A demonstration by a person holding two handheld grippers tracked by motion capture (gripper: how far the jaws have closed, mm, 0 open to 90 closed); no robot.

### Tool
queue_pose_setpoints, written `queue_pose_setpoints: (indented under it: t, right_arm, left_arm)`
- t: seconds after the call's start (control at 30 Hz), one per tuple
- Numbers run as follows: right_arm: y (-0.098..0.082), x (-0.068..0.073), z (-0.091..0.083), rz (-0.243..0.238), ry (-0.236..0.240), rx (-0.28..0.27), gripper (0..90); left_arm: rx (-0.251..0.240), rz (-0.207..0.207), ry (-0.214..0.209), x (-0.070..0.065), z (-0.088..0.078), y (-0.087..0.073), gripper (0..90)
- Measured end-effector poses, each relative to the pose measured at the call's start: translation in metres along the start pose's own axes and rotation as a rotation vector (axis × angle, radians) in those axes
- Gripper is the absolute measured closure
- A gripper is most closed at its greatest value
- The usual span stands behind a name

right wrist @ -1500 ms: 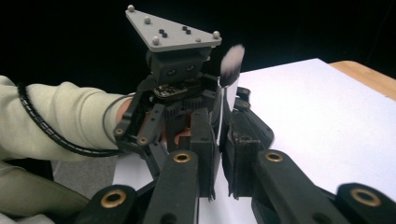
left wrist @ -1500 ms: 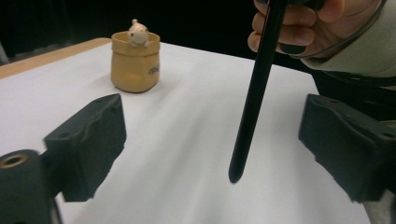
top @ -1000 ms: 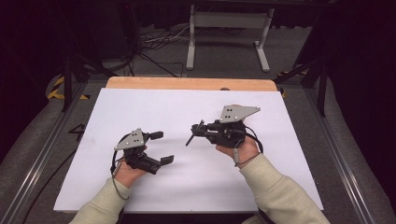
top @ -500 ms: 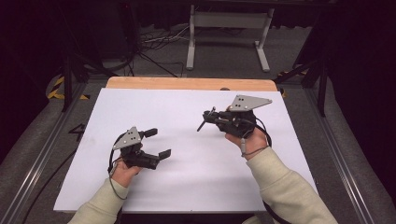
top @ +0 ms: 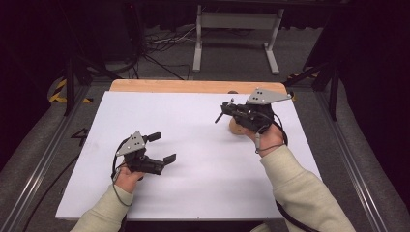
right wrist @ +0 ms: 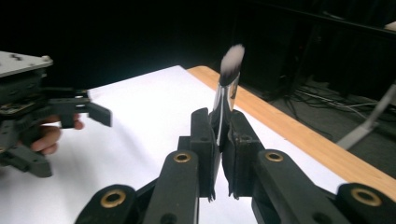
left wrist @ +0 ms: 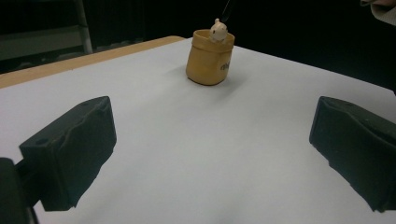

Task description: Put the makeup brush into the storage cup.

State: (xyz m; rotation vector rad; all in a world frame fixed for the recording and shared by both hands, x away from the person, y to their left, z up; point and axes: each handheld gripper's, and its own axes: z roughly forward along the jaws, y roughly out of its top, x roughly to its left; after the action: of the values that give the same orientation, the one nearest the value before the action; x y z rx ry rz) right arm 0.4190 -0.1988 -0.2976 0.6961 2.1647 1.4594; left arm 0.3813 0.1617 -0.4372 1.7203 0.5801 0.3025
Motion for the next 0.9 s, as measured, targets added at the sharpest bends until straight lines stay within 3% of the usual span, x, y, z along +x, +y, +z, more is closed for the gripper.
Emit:
queue_pose_setpoints:
  t: [0.5,0.9]
  right_arm:
    - [-0.004,-0.033,-0.005,0.081,-0.183,0.016,83.3]
    - [-0.007,-0.047,-0.005,0.109,-0.278,0.022,83.2]
  left_arm:
    - [0.007,0.008,0.010,0.000,0.001,-0.001,1.6]
    - [0.008,0.006,0.012,-0.001,0.002,-0.001,1.6]
